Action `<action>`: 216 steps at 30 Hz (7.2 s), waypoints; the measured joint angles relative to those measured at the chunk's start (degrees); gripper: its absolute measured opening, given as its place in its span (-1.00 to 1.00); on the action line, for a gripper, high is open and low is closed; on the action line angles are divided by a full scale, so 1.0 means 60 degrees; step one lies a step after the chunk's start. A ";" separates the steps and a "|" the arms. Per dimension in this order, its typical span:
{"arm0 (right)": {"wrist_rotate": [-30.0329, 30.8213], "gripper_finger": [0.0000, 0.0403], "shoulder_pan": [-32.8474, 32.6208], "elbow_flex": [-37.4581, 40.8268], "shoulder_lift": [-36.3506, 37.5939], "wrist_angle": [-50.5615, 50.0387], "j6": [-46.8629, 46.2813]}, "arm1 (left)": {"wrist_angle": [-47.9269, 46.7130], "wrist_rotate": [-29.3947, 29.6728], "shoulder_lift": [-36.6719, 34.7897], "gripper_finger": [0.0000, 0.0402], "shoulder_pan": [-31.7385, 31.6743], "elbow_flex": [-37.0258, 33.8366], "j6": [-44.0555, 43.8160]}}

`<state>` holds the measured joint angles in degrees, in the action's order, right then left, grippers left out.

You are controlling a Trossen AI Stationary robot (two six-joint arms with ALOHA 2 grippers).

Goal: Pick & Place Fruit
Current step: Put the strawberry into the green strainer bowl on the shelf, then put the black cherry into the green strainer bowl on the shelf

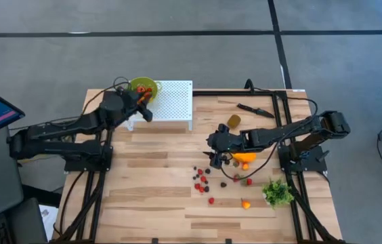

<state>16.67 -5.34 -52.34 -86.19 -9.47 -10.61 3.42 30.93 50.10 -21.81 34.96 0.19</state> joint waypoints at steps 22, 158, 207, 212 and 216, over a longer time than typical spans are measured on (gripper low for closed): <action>0.0000 0.32 0.0000 0.0000 0.0000 0.0000 -0.0004 | -0.0427 0.0199 0.0285 -0.13 -0.0782 0.0000 -0.0264; 0.0729 -0.51 -0.0848 0.0004 -0.0805 0.3816 -0.0001 | 0.4429 -0.2147 0.4890 -0.20 0.5455 -0.0011 0.2946; -0.0135 0.29 -0.0632 0.0000 -0.0812 0.4233 0.0288 | 0.4962 -0.1074 0.4871 -0.99 0.5431 -0.0011 0.2403; -0.0306 0.54 -0.0576 0.0000 -0.0812 0.4070 0.0002 | 0.4931 -0.0225 0.4438 -0.99 0.5218 -0.0007 0.2659; -0.0306 0.62 -0.0528 0.0000 -0.0812 0.3981 -0.0098 | 0.4577 0.1108 0.3628 -0.99 0.4862 -0.0004 0.3176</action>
<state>14.83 -8.51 -52.34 -91.07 14.41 -11.20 30.88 37.57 71.87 7.36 34.94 19.24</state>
